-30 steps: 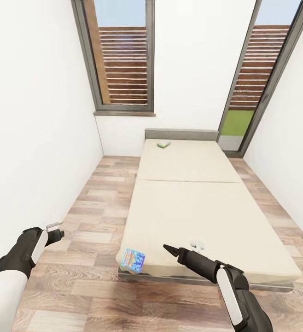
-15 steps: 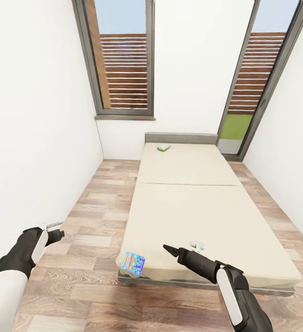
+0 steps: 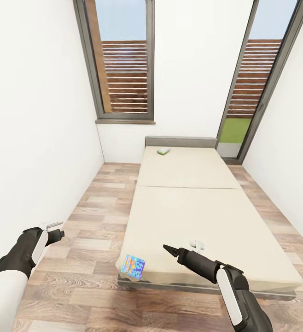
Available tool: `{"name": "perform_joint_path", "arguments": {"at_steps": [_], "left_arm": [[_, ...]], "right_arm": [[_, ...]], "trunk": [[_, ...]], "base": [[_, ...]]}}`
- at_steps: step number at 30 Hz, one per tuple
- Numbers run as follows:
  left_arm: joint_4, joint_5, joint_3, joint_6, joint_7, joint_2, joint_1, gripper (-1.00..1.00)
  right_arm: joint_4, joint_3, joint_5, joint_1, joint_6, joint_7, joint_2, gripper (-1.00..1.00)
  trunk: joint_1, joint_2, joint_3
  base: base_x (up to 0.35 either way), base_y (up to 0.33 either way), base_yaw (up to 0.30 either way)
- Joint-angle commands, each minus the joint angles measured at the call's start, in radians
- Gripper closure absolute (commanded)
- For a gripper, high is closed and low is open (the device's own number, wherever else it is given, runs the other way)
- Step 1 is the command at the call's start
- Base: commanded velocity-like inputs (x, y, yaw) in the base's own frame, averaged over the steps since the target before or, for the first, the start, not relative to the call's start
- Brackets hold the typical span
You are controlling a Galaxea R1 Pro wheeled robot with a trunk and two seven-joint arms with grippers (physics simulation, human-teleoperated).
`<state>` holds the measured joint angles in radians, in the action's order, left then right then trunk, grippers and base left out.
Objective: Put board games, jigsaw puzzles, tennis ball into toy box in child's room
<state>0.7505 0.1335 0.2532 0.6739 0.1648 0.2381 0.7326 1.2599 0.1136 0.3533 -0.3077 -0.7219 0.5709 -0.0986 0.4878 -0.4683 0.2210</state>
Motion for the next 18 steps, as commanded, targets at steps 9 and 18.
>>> {"name": "perform_joint_path", "arguments": {"at_steps": [9,18], "left_arm": [[0.001,0.011,0.0,0.004,0.007,0.0,0.001,-1.0],[0.001,0.011,-0.001,0.004,0.007,0.0,0.001,-1.0]], "right_arm": [[-0.004,0.003,0.004,-0.001,0.005,0.003,-0.001,-1.0],[-0.007,0.003,0.006,-0.001,0.012,0.003,-0.001,-1.0]], "trunk": [[0.001,-0.002,-0.013],[0.001,-0.002,-0.028]], "base": [[0.0,0.0,0.0],[0.0,0.0,0.0]]}}
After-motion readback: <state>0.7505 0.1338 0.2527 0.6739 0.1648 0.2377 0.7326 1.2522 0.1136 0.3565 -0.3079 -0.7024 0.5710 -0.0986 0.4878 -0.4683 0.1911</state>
